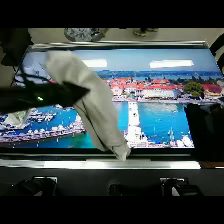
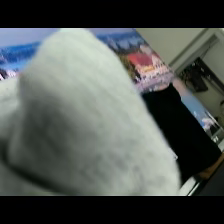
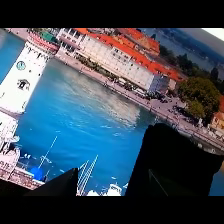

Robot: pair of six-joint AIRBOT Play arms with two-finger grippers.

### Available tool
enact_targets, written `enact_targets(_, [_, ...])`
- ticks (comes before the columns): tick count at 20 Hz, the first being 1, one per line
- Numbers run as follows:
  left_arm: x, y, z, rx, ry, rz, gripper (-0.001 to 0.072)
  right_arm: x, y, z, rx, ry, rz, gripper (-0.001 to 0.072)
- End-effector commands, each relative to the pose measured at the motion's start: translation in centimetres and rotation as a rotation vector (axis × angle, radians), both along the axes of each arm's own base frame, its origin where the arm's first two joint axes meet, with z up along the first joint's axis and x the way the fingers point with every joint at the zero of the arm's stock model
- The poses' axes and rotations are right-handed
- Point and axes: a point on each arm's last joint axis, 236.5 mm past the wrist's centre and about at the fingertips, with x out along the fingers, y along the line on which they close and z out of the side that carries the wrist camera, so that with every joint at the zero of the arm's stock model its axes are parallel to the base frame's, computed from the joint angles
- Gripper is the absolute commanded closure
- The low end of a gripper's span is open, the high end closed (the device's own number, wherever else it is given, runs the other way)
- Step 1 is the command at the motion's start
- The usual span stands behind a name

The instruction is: Fold the shirts.

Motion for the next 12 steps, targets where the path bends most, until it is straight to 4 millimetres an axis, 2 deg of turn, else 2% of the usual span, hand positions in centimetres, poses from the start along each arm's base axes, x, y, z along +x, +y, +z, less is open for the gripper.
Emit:
enact_targets(1, [-2.1, -1.6, -10.6, 0.133, 0.199, -0.069, 0.0672, -2.7, 0.0, -2.2, 0.009, 0.127, -0.009, 0.0169])
enact_targets(4, [-2.7, -0.2, -20.1, 0.228, 0.423, -0.029, 0.0662, -0.6, 1.5, -6.4, 0.049, 0.256, 0.033, 0.0161])
enact_targets(5, [-3.1, 0.6, -22.2, 0.256, 0.482, -0.022, 0.056, 0.2, 2.4, -8.2, 0.075, 0.305, 0.058, 0.016])
enact_targets(6, [-3.5, 1.5, -23.8, 0.28, 0.536, -0.017, 0.0368, 1.1, 3.6, -10.2, 0.107, 0.355, 0.094, 0.0149])
enact_targets(7, [-3.7, 2.3, -24.4, 0.291, 0.577, -0.013, 0.0163, 1.9, 4.7, -12.3, 0.145, 0.404, 0.121, 0.0128])
enact_targets(8, [-3.5, 3.5, -24.2, 0.29, 0.601, 0.002, 0.0059, 2.4, 5.7, -14.1, 0.184, 0.452, 0.138, 0.005])
enact_targets(10, [-2.0, 7.0, -22.3, 0.289, 0.596, 0.063, 0.0054, 2.9, 7.4, -16.7, 0.237, 0.546, 0.203, 0.0037])
enact_targets(12, [0.4, 12.2, -19.3, 0.32, 0.498, 0.166, 0.0054, 3.8, 8.8, -18.1, 0.284, 0.591, 0.241, 0.0038])
